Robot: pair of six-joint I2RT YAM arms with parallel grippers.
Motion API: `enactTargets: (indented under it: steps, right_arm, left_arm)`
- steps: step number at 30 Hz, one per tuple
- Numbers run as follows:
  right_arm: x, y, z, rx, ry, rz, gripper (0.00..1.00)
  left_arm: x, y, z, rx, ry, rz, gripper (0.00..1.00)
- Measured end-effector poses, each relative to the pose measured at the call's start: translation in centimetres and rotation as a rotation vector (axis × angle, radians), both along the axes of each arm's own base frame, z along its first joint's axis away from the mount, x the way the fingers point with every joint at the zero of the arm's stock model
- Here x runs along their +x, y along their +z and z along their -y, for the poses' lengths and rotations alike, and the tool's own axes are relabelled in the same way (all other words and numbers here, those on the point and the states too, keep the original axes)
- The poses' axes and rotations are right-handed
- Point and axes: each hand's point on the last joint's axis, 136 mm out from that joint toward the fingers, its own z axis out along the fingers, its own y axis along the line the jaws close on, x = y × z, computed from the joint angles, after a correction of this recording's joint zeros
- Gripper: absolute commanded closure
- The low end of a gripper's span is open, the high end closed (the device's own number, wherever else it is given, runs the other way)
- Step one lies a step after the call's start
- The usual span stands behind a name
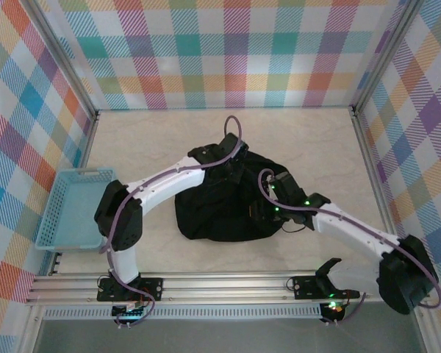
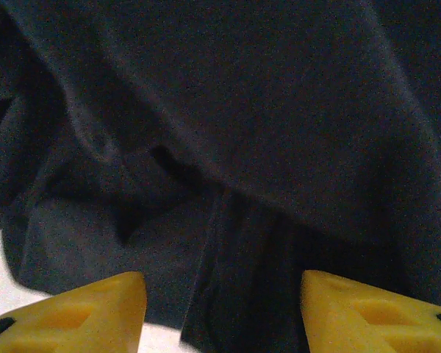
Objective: Fold the inside-out t-shirt
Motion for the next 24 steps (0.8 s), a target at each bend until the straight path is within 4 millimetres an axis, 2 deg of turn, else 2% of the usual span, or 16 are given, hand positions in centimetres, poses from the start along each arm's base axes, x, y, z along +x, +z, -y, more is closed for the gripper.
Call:
enactTargets:
  steps: [1, 3, 4, 7, 9, 11, 13, 18, 22, 24]
  right_arm:
    - [0.4, -0.5, 0.0, -0.017, -0.011, -0.013, 0.43]
    - [0.9, -1.3, 0.0, -0.047, -0.029, -0.027, 0.44]
    - [1.2, -1.6, 0.1, -0.062, -0.039, -0.029, 0.44]
    - [1.7, -1.9, 0.5, -0.085, -0.065, -0.023, 0.44]
    - [2.0, -1.7, 0.6, -0.090, -0.082, -0.017, 0.45]
    - [2.4, -1.6, 0.5, -0.095, -0.091, -0.012, 0.49]
    - [2.7, -1.7, 0.3, -0.098, -0.095, -0.016, 0.58]
    - [2.7, -1.6, 0.3, -0.097, -0.097, -0.014, 0.77]
    - [2.6, -0.1, 0.6, -0.083, -0.092, 0.026, 0.94]
    - [2.5, 1.2, 1.0, -0.075, -0.097, 0.058, 1.00]
  left_arm:
    - [0.0, 0.1, -0.4, 0.019, 0.025, -0.002, 0.39]
    - [-0.8, 0.1, -1.7, 0.048, 0.070, 0.001, 0.31]
    - [-1.8, -0.1, -2.3, 0.048, 0.081, -0.004, 0.29]
    - [-6.6, -1.2, -4.9, 0.035, 0.089, -0.052, 0.22]
    - [-9.0, -1.7, -5.8, 0.004, 0.077, -0.070, 0.18]
    - [-10.3, -2.4, -5.9, -0.022, 0.062, -0.081, 0.18]
    - [-10.7, -3.6, -5.5, -0.027, 0.049, -0.096, 0.23]
    - [-9.9, -7.6, -4.5, 0.036, 0.038, -0.130, 0.40]
    - [-9.2, -10.2, -4.3, 0.091, 0.011, -0.162, 0.76]
    - [-8.2, -10.1, -4.5, 0.096, 0.019, -0.157, 0.90]
